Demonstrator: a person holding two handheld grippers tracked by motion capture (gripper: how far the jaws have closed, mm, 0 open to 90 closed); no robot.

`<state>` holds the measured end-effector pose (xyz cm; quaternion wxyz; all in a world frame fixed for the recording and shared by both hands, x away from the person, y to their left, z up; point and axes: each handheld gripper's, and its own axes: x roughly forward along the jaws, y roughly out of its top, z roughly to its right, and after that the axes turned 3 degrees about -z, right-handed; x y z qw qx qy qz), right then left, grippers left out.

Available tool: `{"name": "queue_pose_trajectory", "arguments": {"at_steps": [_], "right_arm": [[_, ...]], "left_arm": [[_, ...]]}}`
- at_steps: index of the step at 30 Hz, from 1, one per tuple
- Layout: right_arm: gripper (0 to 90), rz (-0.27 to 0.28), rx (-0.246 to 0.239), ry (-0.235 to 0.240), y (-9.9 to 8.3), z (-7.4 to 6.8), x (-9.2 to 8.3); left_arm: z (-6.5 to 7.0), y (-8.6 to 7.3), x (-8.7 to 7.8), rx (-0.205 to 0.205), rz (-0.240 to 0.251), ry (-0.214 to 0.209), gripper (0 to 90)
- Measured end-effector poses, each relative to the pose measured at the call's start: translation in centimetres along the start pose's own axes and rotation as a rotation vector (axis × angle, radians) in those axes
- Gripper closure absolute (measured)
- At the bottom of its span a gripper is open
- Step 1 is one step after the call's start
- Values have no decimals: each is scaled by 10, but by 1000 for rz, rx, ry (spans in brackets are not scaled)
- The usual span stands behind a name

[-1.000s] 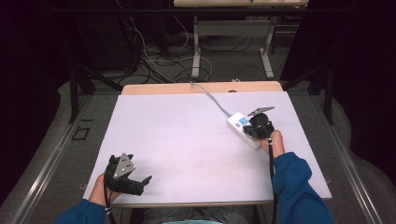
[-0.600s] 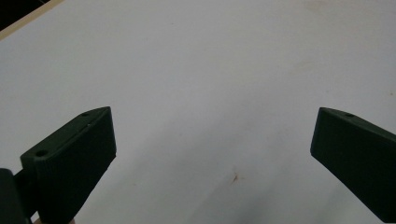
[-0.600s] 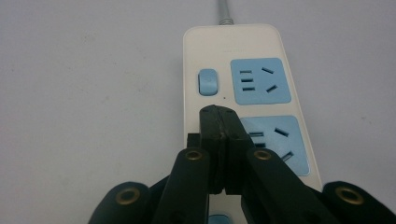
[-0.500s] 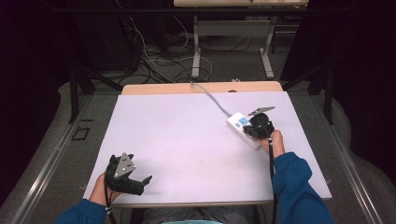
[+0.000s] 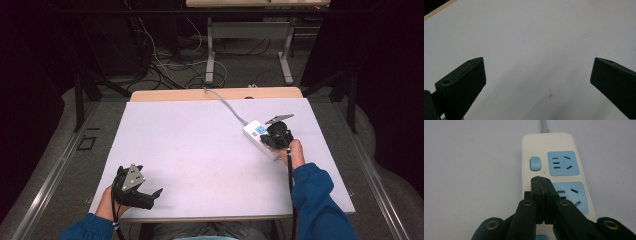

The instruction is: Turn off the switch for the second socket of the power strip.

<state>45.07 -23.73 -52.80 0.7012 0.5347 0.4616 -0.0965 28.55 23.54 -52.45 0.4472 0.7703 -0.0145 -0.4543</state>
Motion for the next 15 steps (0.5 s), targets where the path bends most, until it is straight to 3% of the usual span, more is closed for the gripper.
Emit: {"name": "queue_pose_trajectory", "arguments": {"at_steps": [15], "right_arm": [[900, -1, -1, -2, 0, 0, 0]], "left_arm": [[0, 0, 0, -2, 3, -2, 0]]}}
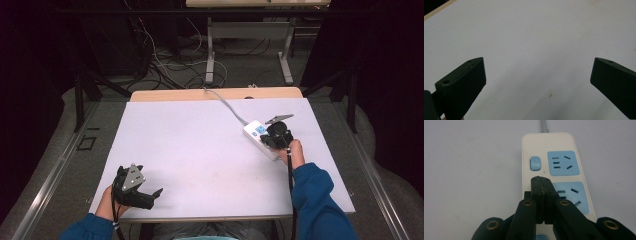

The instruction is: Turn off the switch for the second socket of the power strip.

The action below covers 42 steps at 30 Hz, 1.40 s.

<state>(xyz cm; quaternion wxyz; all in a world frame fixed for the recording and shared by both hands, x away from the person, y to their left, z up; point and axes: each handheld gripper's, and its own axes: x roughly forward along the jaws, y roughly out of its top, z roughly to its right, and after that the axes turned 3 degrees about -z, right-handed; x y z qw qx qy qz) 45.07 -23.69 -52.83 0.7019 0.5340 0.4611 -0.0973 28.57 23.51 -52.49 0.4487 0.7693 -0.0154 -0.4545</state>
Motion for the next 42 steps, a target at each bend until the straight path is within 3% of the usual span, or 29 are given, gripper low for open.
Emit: {"name": "queue_pose_trajectory", "arguments": {"at_steps": [21, 42], "right_arm": [[900, 5, 9, 11, -1, 1, 0], [900, -4, -11, -16, -1, -2, 1]], "left_arm": [[0, 0, 0, 5, -4, 0, 0], [0, 0, 0, 3, -1, 0, 0]]}}
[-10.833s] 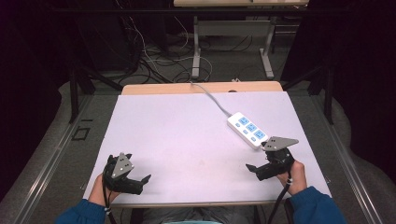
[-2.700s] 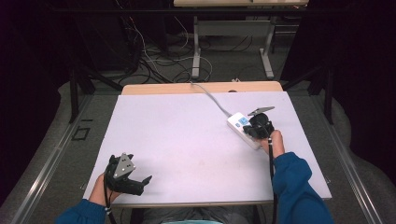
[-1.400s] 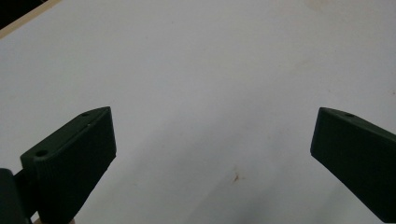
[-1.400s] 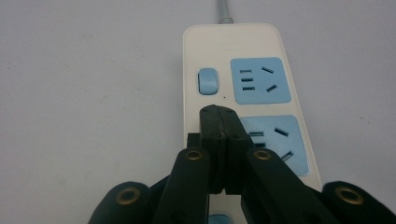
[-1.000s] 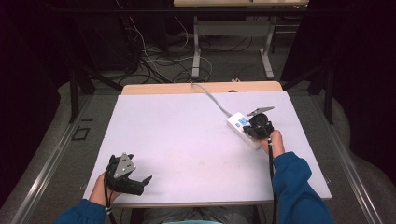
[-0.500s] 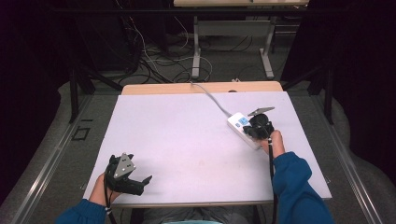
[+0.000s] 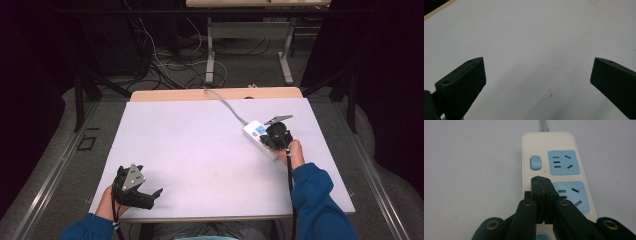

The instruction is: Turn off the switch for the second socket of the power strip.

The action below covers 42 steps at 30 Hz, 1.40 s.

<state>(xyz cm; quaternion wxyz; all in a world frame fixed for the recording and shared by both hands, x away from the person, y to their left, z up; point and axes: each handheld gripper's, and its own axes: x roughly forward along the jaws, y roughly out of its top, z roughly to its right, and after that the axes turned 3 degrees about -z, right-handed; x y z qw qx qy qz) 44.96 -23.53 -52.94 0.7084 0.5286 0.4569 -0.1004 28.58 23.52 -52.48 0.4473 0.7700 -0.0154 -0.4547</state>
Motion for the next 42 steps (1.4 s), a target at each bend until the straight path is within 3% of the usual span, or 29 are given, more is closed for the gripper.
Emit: {"name": "queue_pose_trajectory", "arguments": {"at_steps": [16, 21, 34, 38, 42], "right_arm": [[900, 4, -9, -9, 0, -1, 0], [900, 4, 16, -3, 0, -2, 0], [900, 1, 16, 2, 0, -2, 0], [900, -3, -18, -10, 0, -2, 0], [900, -6, -20, -16, 1, -2, 0]], "left_arm": [[0, 0, 0, -3, 2, 1, 0], [0, 0, 0, 5, -3, 1, 0], [0, 0, 0, 8, -5, 1, 0], [0, 0, -1, 5, -4, 0, 0], [0, 0, 0, 5, -3, 0, 0]]}}
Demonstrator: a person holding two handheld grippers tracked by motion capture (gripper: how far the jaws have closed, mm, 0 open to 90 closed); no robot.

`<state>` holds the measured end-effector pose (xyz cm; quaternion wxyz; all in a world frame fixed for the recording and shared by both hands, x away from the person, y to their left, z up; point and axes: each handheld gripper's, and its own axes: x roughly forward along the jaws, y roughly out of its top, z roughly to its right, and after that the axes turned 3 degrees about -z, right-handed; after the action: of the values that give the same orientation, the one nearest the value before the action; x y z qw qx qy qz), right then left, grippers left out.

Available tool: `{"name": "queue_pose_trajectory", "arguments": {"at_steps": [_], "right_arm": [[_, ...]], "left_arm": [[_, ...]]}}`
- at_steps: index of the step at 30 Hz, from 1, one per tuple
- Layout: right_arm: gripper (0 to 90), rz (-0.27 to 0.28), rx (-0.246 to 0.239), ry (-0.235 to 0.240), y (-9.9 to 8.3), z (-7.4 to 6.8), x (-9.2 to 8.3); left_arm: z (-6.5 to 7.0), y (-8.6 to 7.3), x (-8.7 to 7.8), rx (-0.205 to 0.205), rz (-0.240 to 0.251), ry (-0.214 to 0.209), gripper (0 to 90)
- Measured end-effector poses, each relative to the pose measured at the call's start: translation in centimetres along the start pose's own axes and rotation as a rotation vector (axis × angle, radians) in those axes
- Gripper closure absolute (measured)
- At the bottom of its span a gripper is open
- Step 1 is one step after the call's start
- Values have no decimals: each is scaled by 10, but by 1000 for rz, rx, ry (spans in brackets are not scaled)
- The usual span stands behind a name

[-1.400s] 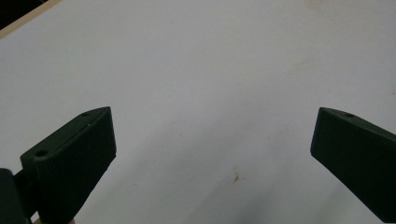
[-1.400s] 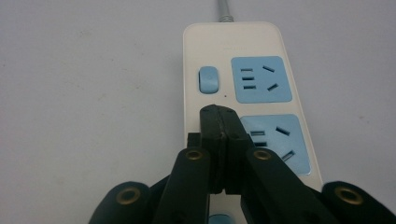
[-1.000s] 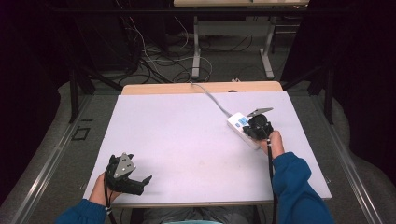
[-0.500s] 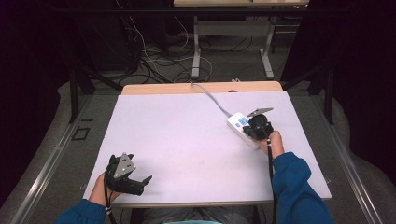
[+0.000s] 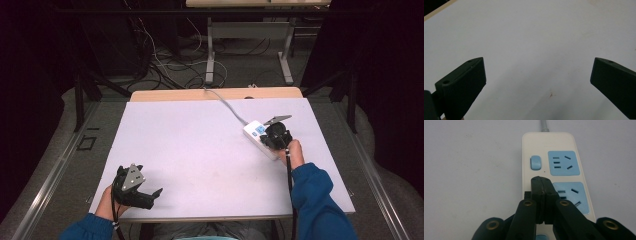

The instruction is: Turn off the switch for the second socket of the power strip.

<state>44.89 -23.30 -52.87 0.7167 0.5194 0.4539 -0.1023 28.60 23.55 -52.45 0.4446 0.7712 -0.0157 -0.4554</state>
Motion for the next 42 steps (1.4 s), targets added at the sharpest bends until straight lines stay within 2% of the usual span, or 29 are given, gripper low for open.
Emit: {"name": "queue_pose_trajectory", "arguments": {"at_steps": [23, 30, 33, 35, 37, 38, 40, 42], "right_arm": [[900, 1, -39, -9, 2, -1, -1], [900, -2, -37, -24, 2, -1, -1], [900, -3, -35, -22, 2, -2, -1], [900, -1, -37, -2, 2, -1, -1], [900, 0, -35, -16, 1, 0, -2], [900, -1, -30, -8, 1, -1, -3], [897, 7, -26, -21, 2, -1, -4], [865, 25, -24, -11, 3, -1, -6]], "left_arm": [[0, 0, 0, -3, 2, 1, 0], [0, 0, 0, -6, 5, 0, 0], [0, 0, 0, -4, 5, -1, 0], [0, 0, 0, -2, 3, 2, 0], [0, 0, 0, -5, 3, 2, 0], [0, 0, 0, -4, 3, 1, 0], [0, 0, 0, 0, 1, 0, 0], [0, 0, 0, -5, 3, 0, 0]]}}
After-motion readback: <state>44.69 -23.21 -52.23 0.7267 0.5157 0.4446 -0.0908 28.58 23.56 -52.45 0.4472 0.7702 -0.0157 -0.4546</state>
